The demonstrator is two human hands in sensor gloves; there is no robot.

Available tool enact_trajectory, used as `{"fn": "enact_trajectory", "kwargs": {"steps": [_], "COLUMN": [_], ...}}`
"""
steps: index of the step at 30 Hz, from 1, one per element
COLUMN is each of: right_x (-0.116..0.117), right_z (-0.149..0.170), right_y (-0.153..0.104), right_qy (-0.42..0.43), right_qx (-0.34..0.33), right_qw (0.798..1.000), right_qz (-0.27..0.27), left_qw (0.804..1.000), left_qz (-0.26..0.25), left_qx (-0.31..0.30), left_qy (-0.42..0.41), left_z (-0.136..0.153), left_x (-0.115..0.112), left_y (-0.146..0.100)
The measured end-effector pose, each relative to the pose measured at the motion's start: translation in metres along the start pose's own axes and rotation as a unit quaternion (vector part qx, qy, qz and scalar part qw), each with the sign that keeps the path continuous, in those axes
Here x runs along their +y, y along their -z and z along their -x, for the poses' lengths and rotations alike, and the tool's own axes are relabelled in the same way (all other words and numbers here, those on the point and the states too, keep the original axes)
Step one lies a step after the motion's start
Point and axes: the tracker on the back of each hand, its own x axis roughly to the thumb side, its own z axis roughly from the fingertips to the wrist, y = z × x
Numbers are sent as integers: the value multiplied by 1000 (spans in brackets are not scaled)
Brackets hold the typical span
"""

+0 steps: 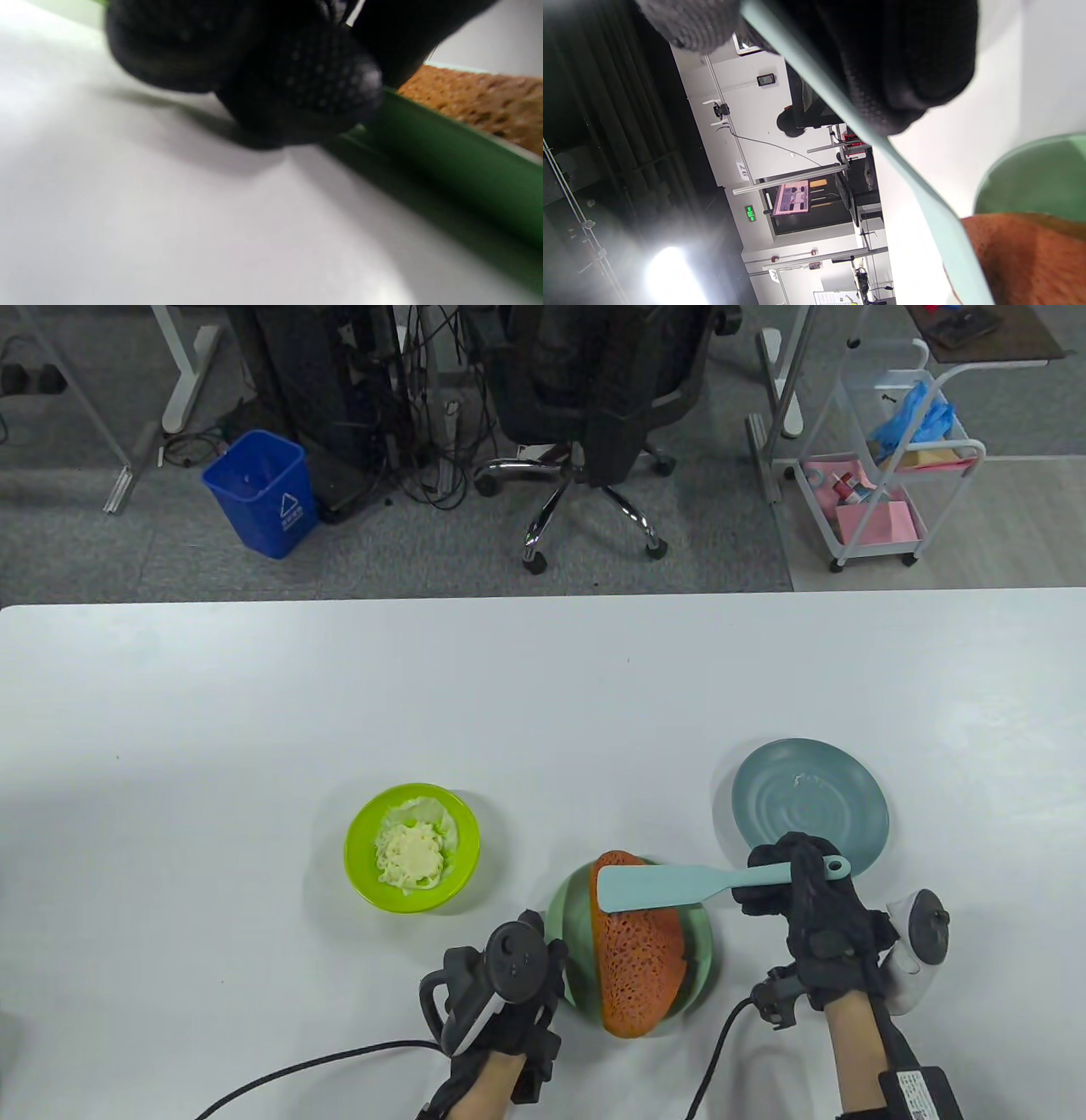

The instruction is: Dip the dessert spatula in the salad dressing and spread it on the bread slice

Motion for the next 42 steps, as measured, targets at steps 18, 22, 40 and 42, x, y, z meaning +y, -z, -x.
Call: {"fn": "enact_trajectory", "kwargs": {"steps": [18, 22, 40, 42], "right_x": [-15, -27, -30, -24], "right_z": [-8, -11, -14, -13], "right_y": [-5, -6, -12, -12], "right_qy": [-14, -14, 0, 6], "right_qx": [-8, -15, -47, -42], "right_qw": [999, 999, 997, 998], "right_qz": [35, 47, 58, 44], "left_qw": [1000, 1000, 1000, 1000], "left_qz": [12, 13, 13, 13], "left_qx": [2, 1, -2, -2], "left_qy": [-23, -25, -26, -27], "left_z": [3, 3, 3, 3], "left_x": [1, 1, 1, 1], "left_y": [3, 3, 2, 2]}}
